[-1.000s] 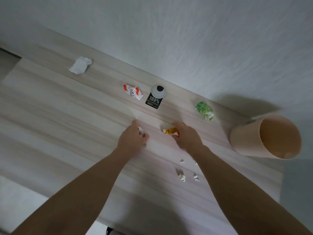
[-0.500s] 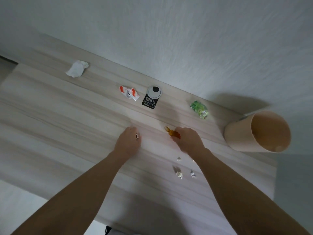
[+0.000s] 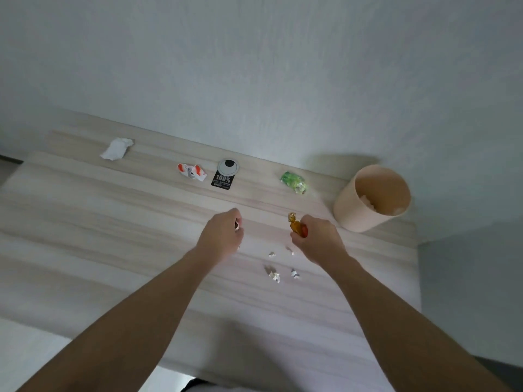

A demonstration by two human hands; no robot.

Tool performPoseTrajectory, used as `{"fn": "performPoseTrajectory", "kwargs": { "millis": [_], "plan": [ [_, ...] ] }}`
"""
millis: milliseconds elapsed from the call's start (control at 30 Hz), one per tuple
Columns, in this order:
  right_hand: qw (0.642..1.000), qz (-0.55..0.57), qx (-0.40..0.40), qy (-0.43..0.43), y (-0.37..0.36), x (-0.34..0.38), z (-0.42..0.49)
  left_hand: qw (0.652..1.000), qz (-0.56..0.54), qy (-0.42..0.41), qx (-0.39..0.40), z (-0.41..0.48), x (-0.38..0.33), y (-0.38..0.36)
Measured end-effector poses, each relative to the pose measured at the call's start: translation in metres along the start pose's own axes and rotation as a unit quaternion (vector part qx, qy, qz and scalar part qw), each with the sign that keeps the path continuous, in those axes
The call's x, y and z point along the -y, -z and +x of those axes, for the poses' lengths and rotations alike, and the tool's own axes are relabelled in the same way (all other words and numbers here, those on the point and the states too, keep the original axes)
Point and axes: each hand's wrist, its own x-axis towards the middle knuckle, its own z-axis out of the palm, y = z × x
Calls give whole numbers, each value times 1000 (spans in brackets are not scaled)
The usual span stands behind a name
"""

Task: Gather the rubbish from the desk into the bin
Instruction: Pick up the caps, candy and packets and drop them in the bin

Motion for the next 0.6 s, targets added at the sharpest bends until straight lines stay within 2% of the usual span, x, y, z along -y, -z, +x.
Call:
{"fn": "performPoseTrajectory", "kwargs": {
  "millis": [333,600],
  "plan": [
    [996,32,-71,-37,65,-73,-71,993,48,-98,-32,-32,-110,-8],
    [989,43,-114,-79,121,-135,-109,982,38,-180,-42,-34,-195,-24]
  ]
}}
